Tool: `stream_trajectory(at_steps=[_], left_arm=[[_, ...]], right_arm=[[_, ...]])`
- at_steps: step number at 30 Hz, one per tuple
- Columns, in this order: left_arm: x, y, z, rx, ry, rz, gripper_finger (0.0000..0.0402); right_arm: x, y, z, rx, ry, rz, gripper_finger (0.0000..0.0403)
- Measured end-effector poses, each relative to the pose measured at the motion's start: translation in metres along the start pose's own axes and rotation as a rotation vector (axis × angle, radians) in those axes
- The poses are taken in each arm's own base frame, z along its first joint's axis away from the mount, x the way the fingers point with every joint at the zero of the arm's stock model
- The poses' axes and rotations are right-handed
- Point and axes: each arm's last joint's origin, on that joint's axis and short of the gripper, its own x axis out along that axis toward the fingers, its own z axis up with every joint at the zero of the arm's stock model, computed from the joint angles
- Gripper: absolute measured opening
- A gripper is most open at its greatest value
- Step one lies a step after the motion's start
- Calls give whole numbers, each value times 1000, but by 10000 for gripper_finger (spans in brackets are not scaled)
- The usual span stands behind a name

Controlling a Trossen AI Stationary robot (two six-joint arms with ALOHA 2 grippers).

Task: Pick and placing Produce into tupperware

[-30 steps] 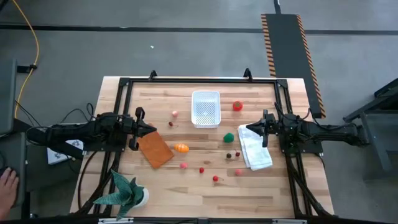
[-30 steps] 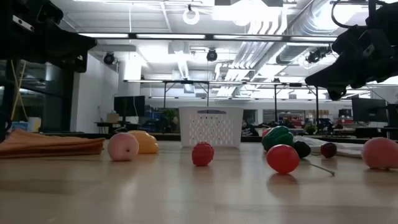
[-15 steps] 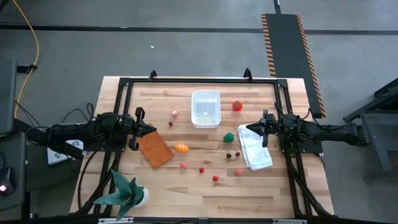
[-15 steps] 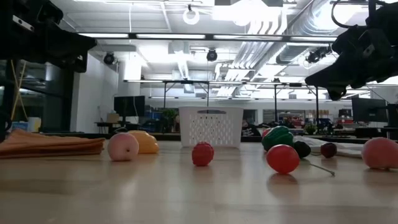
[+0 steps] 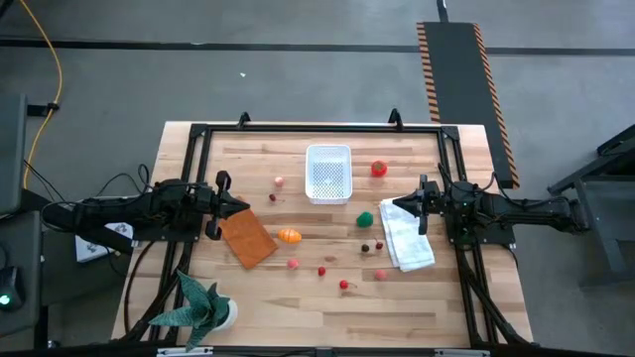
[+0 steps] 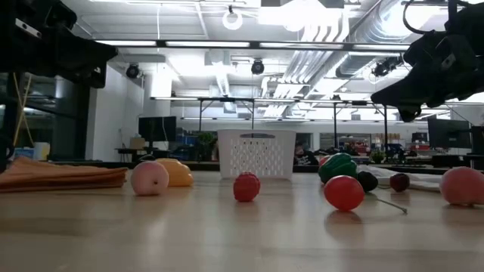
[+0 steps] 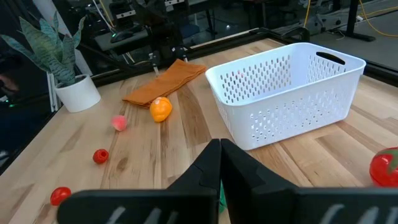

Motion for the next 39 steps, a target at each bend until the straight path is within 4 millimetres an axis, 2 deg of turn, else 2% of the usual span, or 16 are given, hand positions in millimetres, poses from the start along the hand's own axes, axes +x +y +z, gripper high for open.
stream_trajectory(at_steps=[27,30,39], left_arm=[[0,0,0,58,0,8,1],[0,0,0,-34,0,-3,1],[0,0,3,-541,-28,-16,1]], right_arm=[[0,0,0,0,0,0,0],[0,0,0,0,0,0,0],[0,0,0,-3,0,0,0]])
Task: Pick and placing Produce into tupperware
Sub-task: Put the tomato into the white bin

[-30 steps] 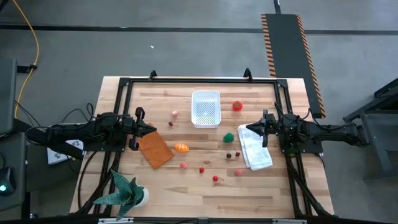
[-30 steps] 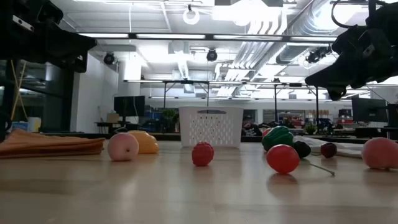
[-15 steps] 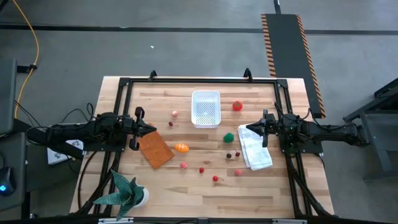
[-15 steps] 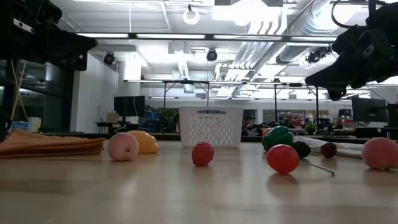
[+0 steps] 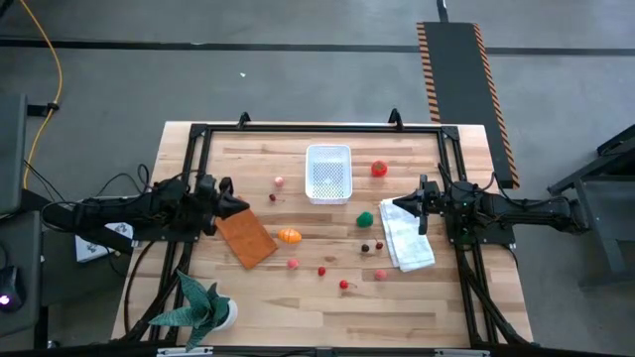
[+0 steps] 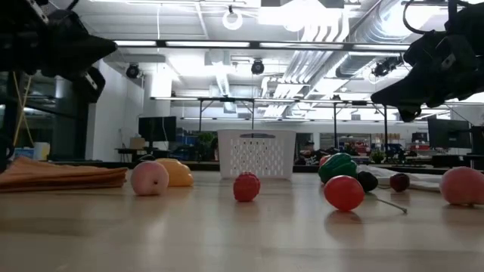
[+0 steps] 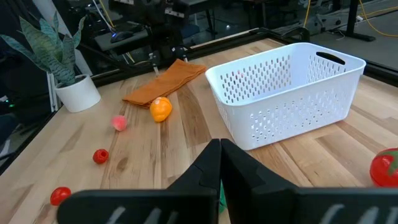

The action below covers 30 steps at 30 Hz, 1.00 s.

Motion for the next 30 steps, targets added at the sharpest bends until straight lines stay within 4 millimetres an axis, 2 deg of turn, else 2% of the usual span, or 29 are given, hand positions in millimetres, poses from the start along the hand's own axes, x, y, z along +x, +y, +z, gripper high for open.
stream_trajectory(at_steps=[4,7,10,13,15,17,21,30], left_arm=[[0,0,1,-139,-21,8,1],[0,0,2,-244,-40,25,1],[0,0,5,-459,-96,42,1],[0,1,6,-694,-159,62,1],[-1,2,7,-770,-181,72,1],[-1,3,6,-779,-194,91,1],[-1,4,6,-749,-197,108,1],[-1,4,6,-748,-199,109,1]], right_arm=[[0,0,0,-1,-3,1,0],[0,0,1,97,-15,4,0],[0,1,6,317,-62,23,0],[0,2,9,628,-91,41,0],[-1,2,12,814,-112,67,0],[-1,3,13,920,-115,78,0],[-1,2,12,932,-108,74,0],[-1,2,12,1156,-112,76,0]])
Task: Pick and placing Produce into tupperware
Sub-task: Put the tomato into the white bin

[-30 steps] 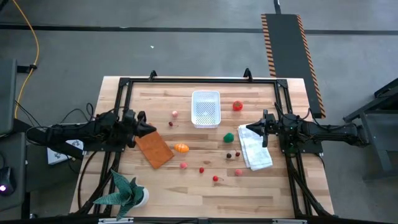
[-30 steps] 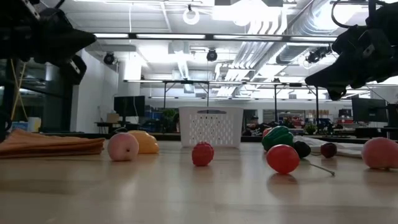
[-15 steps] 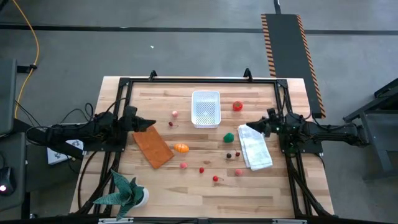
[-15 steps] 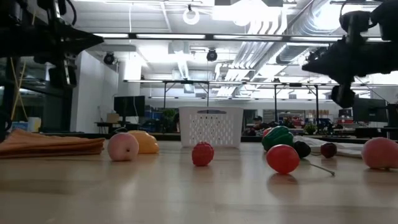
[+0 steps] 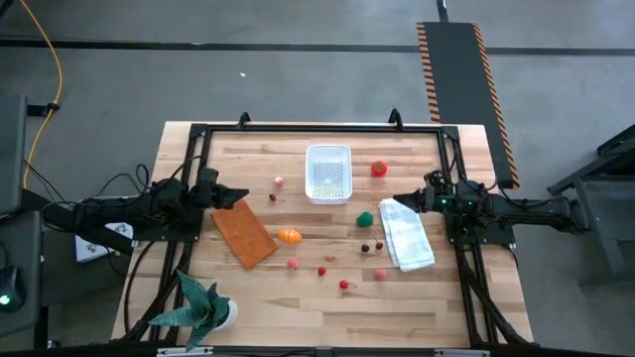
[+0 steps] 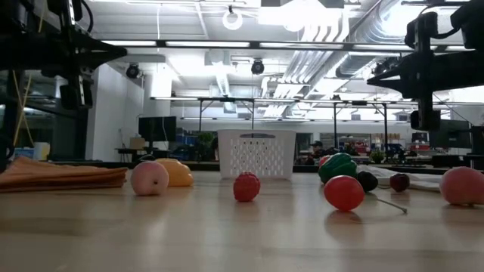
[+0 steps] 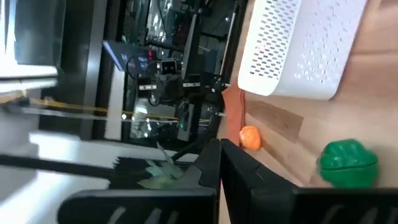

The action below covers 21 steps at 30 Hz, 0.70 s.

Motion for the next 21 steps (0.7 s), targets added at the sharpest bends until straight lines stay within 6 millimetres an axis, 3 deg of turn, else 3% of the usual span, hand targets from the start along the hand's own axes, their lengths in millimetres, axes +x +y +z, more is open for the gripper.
stream_trajectory(at_steps=[4,8,11,16,21], left_arm=[[0,0,0,2,-1,0,1],[0,0,1,8,-21,6,1],[0,0,1,60,-38,11,1],[0,0,1,161,-37,13,1],[0,0,1,211,-37,14,1]], right_arm=[[0,0,4,100,-121,-14,0],[-1,0,8,100,-270,-20,0],[-2,9,10,35,-282,64,0],[-5,47,16,-153,-313,176,0],[2,91,25,-386,-236,-82,0]])
